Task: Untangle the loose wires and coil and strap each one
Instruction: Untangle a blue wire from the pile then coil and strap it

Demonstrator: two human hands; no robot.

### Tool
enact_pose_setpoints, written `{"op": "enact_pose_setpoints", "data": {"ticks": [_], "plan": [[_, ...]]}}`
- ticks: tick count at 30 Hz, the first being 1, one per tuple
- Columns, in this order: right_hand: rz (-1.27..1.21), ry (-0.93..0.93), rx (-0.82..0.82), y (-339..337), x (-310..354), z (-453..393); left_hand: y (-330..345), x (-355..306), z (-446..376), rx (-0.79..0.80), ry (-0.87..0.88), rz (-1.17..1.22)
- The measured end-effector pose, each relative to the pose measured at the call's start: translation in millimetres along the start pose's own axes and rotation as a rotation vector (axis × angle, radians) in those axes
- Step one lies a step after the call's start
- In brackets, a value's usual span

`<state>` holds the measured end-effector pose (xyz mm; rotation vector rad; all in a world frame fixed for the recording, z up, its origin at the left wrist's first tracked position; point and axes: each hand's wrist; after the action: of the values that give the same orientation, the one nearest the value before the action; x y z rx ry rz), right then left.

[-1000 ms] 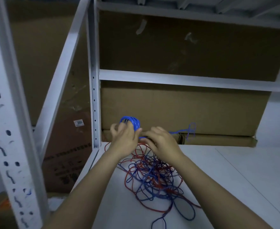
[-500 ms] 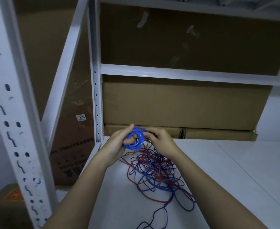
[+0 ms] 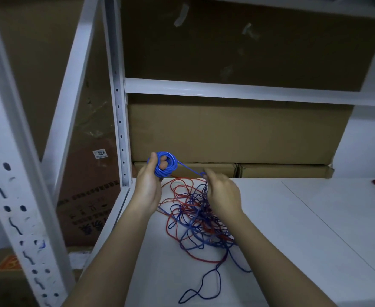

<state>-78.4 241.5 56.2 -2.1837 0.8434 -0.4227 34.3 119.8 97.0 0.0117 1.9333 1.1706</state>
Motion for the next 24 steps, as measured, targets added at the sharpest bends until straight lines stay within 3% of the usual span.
{"op": "enact_pose_setpoints", "data": {"ticks": [9, 14, 16, 19, 24], "plan": [[0.173, 0.133, 0.168, 23.5, -54.7, 31.9, 17.8, 8.1, -13.1, -0.035, 0.044, 0.081], [0.320, 0.129, 0.429, 19.2, -53.9, 16.7, 29.2, 20.6, -9.0, 0.042, 0.059, -0.265], [0.182, 0.142, 0.348, 10.9, -48.9, 5.4, 36.6, 20.1, -6.4, 0.098, 0.043, -0.313], [-0.172, 0.016, 0.217, 2.4, -30.4, -7.3, 47.7, 14.7, -6.2, 0.159, 0.043, -0.258], [-0.191, -0.090, 0.180, 9.1, -8.4, -6.4, 61.3, 6.2, -5.7, 0.077, -0.009, -0.014]]}}
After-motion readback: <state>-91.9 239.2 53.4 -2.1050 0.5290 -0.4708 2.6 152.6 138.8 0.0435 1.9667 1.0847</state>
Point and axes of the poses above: each hand's wrist, its own z-axis away from the middle knuckle, its own y-axis out of the palm, x = y × z, and after that the axes turned 15 degrees about z, right-handed
